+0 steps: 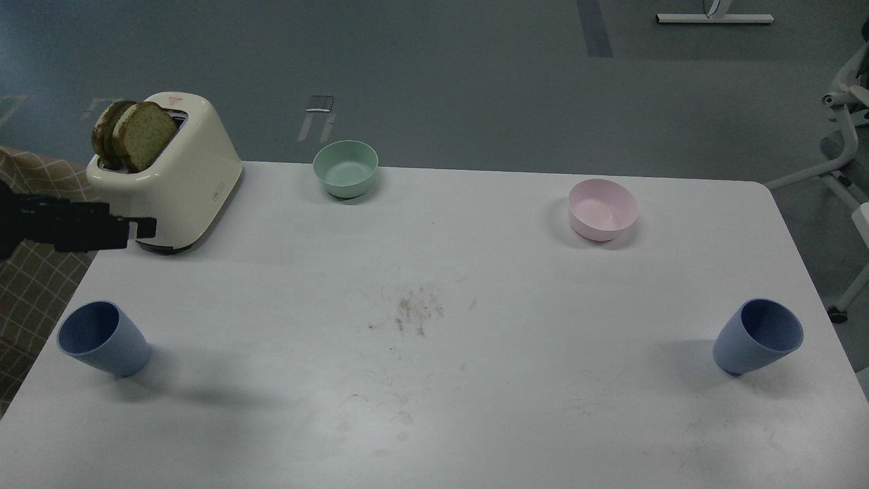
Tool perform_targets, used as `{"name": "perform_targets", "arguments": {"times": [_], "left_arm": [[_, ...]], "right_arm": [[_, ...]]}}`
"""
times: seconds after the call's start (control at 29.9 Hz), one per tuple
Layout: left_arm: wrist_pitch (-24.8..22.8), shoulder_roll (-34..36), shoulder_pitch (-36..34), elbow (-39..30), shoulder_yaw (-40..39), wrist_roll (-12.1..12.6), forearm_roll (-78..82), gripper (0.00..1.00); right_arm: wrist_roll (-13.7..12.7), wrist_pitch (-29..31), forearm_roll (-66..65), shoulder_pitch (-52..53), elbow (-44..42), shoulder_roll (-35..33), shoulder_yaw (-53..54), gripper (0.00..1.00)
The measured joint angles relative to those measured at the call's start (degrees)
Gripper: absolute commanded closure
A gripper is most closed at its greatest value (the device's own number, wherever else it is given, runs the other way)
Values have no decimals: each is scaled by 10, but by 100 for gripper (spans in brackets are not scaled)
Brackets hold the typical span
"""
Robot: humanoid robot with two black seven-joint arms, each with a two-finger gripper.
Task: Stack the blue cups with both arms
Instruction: 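Close the left hand around the blue cup nearest it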
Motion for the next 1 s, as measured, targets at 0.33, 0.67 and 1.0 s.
{"name": "perform_targets", "arguments": {"times": [0.33, 0.67, 1.0], "left_arm": [[79, -10, 2, 70, 102, -12, 57, 10], [82, -43, 4, 132, 117, -12, 49, 11], [104, -101, 37, 204, 132, -12, 34, 11]], "right_arm": [[-7, 0, -5, 0, 37, 37, -17, 0], [-8, 0, -8, 33, 47, 71, -63, 0], [-7, 0, -8, 34, 42, 77, -63, 0]]}}
